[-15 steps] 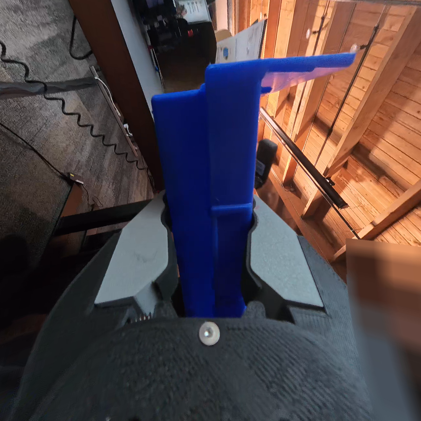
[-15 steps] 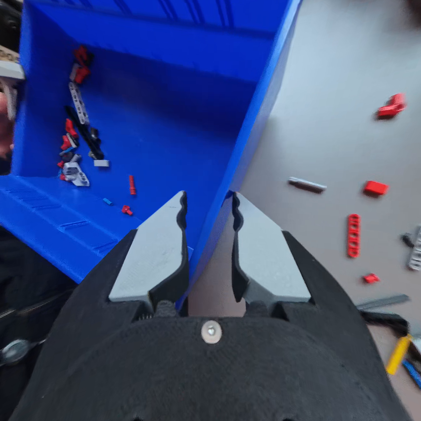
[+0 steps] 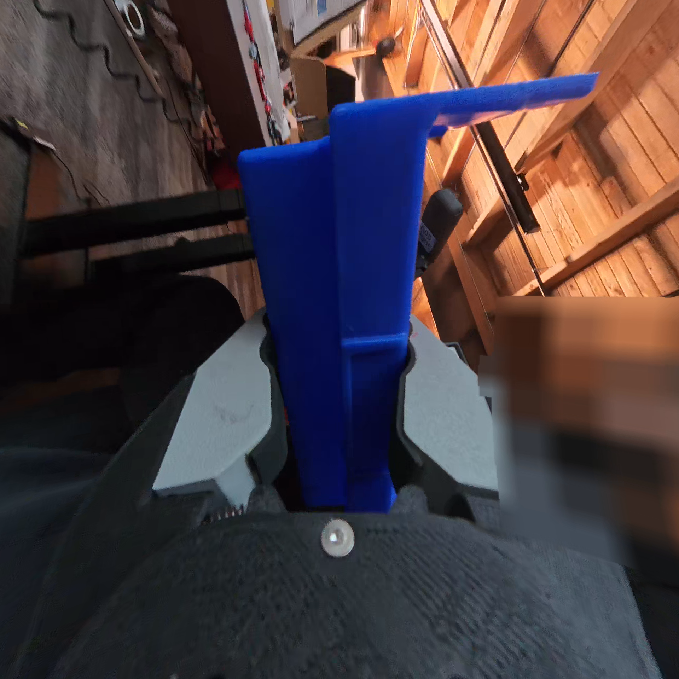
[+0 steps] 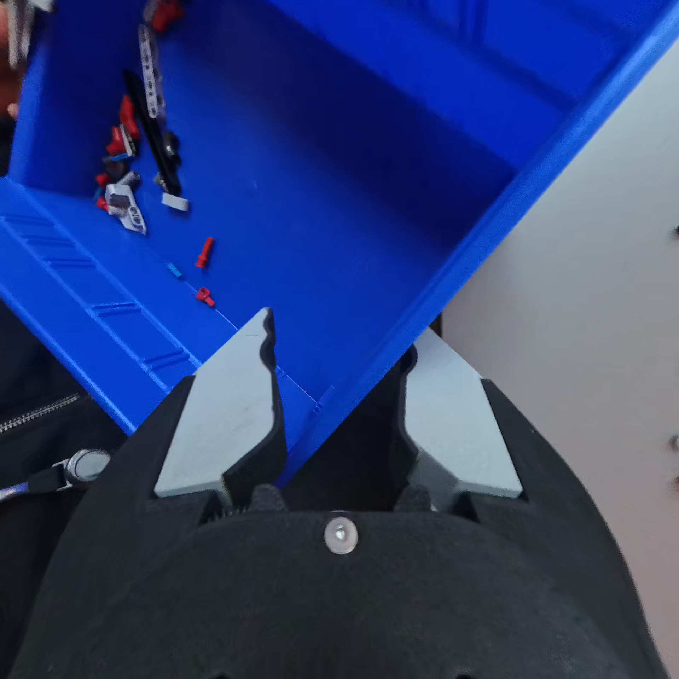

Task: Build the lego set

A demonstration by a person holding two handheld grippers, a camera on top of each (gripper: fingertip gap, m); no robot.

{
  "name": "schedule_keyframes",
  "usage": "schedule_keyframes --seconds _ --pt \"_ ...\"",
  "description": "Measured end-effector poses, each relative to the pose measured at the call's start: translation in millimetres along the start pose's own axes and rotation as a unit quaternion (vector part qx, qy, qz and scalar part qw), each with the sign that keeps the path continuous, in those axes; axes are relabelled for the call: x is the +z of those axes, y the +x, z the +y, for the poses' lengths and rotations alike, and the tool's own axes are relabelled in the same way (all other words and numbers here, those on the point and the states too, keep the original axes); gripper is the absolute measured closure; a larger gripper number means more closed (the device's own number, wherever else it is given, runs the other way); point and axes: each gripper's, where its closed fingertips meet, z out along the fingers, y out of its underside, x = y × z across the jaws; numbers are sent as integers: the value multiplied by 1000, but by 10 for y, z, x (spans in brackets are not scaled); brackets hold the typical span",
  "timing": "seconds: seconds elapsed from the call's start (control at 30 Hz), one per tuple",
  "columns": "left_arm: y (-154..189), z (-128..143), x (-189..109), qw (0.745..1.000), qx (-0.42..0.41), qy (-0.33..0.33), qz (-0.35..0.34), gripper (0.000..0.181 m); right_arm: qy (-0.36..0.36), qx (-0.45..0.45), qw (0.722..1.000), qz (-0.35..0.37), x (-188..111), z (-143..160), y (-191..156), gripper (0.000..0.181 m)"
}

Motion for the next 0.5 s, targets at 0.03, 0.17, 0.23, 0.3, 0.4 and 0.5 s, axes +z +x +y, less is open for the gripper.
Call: schedule_keyframes --seconds 0.03,0.17,0.23,0.3,0.4,0.5 --pt "-30 34 25 1000 -4 -11 2 112 11 10 1000 -6 -7 72 -42 111" --pt "-91 99 146 999 -19 -45 13 110 69 62 995 -22 -82 218 -77 102" --pt "-108 225 248 996 -14 -87 7 109 55 80 995 27 -119 372 31 115" --pt "-120 377 372 992 5 -129 -6 113 21 74 990 121 -170 552 189 141" --pt "-152 322 497 993 -11 -118 -9 117 -2 98 981 165 -233 689 262 155" --pt "-56 367 610 990 -14 -132 40 106 -20 114 977 181 -281 757 321 162"
